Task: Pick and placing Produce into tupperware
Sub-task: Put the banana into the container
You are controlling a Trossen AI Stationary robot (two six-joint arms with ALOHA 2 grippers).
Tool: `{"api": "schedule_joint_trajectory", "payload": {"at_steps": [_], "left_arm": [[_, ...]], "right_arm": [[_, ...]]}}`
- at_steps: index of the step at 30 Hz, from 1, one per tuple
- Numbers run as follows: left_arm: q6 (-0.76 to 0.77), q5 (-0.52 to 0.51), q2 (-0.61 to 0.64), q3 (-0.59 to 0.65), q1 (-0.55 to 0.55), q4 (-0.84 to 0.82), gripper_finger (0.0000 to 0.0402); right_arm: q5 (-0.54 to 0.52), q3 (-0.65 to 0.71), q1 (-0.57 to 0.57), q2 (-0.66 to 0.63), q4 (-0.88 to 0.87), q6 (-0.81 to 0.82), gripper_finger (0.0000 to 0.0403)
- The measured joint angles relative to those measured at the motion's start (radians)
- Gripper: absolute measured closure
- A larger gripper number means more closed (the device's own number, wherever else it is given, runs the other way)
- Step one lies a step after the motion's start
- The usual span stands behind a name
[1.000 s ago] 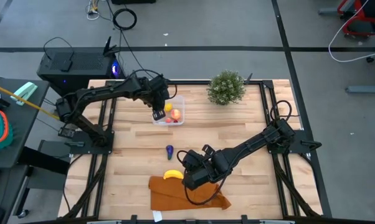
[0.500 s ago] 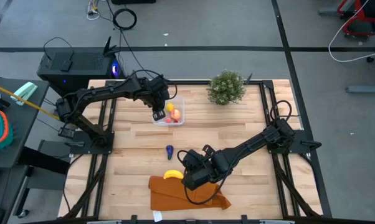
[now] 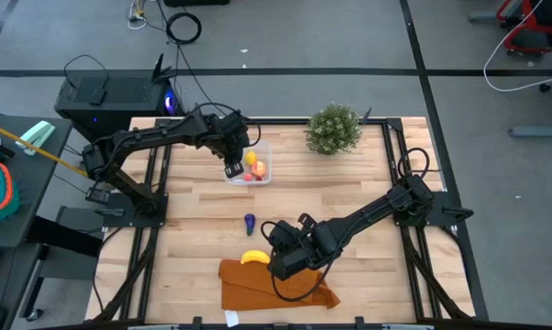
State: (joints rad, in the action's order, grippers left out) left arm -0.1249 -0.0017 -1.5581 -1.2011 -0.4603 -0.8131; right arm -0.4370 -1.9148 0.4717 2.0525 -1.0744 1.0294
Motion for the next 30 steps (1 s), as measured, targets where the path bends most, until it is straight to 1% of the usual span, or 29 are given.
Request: {"api": "schedule_joint_trajectory", "payload": {"at_steps": [5, 12, 15, 19, 21, 25, 27, 30], "left_arm": [[0.000, 0.000, 0.000, 0.000, 0.000, 0.000, 0.0291], [0.000, 0.000, 0.000, 0.000, 0.000, -0.002, 0.0285], [-0.008, 0.003, 0.000, -0.014, 0.011, -0.068, 0.0283], [-0.082, 0.004, 0.003, -0.104, 0.055, -0.246, 0.0285], [-0.096, 0.000, 0.003, -0.155, 0.084, -0.309, 0.0284], [-0.079, -0.003, 0.013, -0.257, 0.154, -0.361, 0.0277], [-0.065, -0.005, 0.016, -0.303, 0.195, -0.361, 0.0272], [-0.062, -0.003, 0.015, -0.355, 0.253, -0.396, 0.0264]], "right_arm": [[0.000, 0.000, 0.000, 0.000, 0.000, 0.000, 0.0308], [0.000, 0.000, 0.000, 0.000, 0.000, 0.000, 0.0308], [0.000, 0.000, 0.001, 0.000, 0.000, 0.000, 0.0308], [0.000, 0.000, 0.003, 0.000, 0.000, 0.000, 0.0308], [0.000, 0.000, 0.003, 0.000, -0.001, -0.002, 0.0308], [-0.004, 0.000, 0.002, 0.000, -0.002, -0.007, 0.0308], [-0.005, 0.000, 0.003, 0.000, -0.002, -0.008, 0.0308], [-0.004, 0.000, 0.008, 0.000, -0.003, -0.007, 0.0308]]}}
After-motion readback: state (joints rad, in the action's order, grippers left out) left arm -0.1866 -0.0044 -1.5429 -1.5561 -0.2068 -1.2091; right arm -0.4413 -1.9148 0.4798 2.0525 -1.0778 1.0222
